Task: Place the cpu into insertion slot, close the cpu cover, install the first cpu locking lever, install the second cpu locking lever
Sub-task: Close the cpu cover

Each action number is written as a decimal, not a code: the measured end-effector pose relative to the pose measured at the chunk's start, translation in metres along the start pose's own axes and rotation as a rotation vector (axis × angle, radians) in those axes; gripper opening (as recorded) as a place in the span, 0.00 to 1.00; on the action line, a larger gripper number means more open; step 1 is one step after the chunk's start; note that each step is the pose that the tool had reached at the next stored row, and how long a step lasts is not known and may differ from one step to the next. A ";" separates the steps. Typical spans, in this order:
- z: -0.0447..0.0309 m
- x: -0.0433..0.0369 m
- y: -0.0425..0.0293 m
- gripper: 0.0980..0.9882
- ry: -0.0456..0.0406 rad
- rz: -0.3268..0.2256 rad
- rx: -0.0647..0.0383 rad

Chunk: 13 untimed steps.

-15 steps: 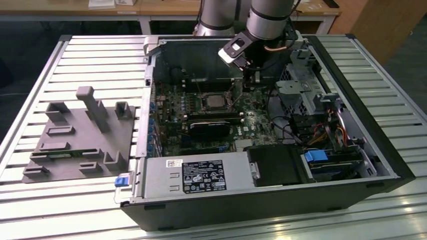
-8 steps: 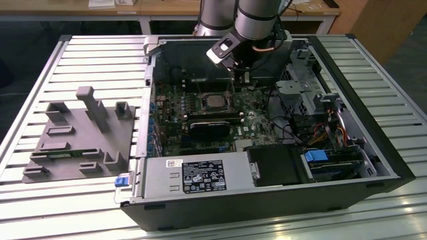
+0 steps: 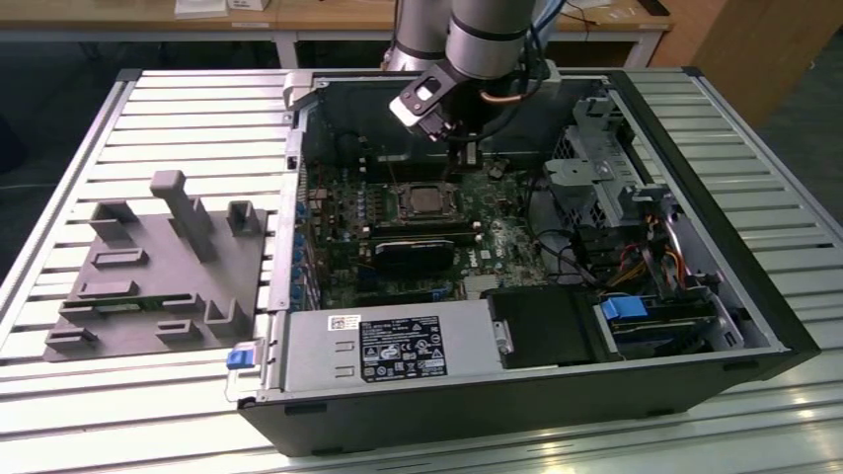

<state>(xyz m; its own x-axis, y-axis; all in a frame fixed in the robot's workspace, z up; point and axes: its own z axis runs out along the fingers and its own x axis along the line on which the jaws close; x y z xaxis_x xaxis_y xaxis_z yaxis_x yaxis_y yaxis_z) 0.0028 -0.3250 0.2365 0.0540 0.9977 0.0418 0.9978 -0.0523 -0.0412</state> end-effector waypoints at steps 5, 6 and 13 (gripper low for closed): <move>0.0008 -0.0004 -0.0087 0.00 0.0025 0.000 -0.006; 0.0013 -0.0007 -0.0110 0.00 0.0047 -0.001 -0.010; 0.0054 -0.0026 -0.0249 0.00 0.0158 -0.003 -0.044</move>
<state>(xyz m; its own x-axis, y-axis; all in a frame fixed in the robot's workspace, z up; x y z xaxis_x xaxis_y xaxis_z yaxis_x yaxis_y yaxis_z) -0.0225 -0.3261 0.2320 0.0513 0.9970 0.0576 0.9987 -0.0516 0.0032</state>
